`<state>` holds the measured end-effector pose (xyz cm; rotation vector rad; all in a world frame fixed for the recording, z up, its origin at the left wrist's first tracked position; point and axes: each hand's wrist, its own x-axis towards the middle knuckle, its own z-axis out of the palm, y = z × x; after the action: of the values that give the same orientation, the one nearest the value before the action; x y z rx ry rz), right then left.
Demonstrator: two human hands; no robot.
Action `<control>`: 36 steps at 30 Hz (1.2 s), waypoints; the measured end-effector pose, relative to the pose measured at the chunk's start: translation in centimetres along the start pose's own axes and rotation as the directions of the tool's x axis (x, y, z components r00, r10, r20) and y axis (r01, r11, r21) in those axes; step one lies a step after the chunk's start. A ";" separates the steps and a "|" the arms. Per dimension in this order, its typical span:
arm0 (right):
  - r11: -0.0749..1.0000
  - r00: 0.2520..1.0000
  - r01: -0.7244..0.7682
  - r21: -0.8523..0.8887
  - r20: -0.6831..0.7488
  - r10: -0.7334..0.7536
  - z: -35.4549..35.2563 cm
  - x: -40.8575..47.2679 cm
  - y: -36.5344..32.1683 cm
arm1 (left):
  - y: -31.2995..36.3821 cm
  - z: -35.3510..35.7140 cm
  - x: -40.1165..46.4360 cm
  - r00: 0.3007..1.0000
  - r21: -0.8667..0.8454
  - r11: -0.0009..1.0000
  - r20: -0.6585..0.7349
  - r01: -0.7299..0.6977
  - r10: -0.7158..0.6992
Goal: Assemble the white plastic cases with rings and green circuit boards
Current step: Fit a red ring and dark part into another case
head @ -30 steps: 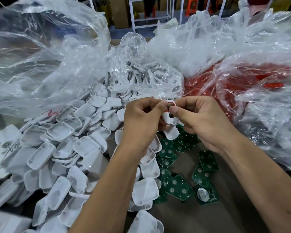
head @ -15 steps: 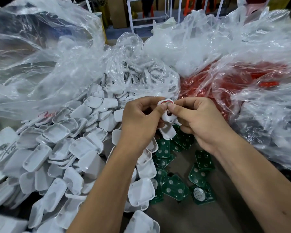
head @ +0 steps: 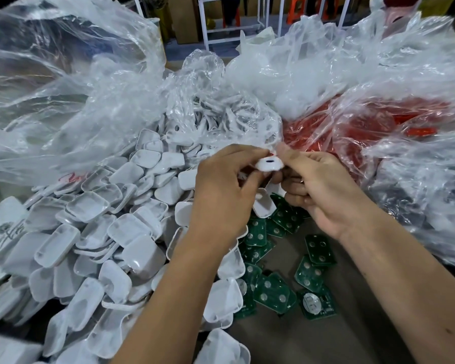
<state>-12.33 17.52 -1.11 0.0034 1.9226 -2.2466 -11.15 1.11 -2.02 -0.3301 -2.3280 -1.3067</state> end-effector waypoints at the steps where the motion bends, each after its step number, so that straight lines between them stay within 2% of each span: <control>1: 1.000 1.000 -0.008 -0.028 -0.024 0.007 0.1 0.0 0.0 | 0.0 0.0 0.0 0.999 -0.018 0.999 -0.013 0.051 -0.051; 4: 1.000 0.998 -0.013 0.010 -0.059 0.013 0.4 -0.1 -0.1 | 0.2 -0.2 0.2 0.972 -0.179 0.960 -0.053 0.216 -0.229; 7: 0.989 1.000 0.018 0.146 0.006 -0.019 0.6 -0.1 -0.3 | 0.2 -0.7 0.4 0.918 -0.360 0.865 -0.053 0.349 -0.393; 9: 0.986 0.998 0.016 0.165 0.051 -0.024 0.4 -0.1 -0.3 | 0.2 -0.8 0.4 0.894 -0.424 0.816 -0.031 0.393 -0.447; 15: 0.997 0.995 0.077 0.024 0.061 -0.078 0.6 -0.2 0.1 | 0.4 -0.8 0.3 0.879 -0.493 0.760 0.021 0.424 -0.477; 23: 0.971 0.967 0.219 -0.093 -0.108 -0.229 0.6 -0.4 0.2 | 0.5 -0.9 0.3 0.877 -0.497 0.765 -0.017 0.410 -0.481; 30: 0.980 0.975 0.189 0.060 -0.127 -0.180 0.9 -0.5 -0.2 | 0.3 -1.0 0.2 0.851 -0.509 0.744 -0.043 0.432 -0.523; 34: 0.989 0.983 0.146 0.012 -0.113 -0.144 0.7 -0.6 -0.1 | 0.6 -1.0 0.2 0.859 -0.510 0.741 -0.009 0.437 -0.512; 36: 0.989 0.986 0.136 0.058 -0.103 -0.129 0.6 -0.5 0.0 | 0.7 -1.0 0.2 0.862 -0.503 0.743 0.009 0.442 -0.507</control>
<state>-11.80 17.03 -0.91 -0.0045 1.9519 -2.4378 -10.77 0.68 -0.95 0.2274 -2.0024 -2.1089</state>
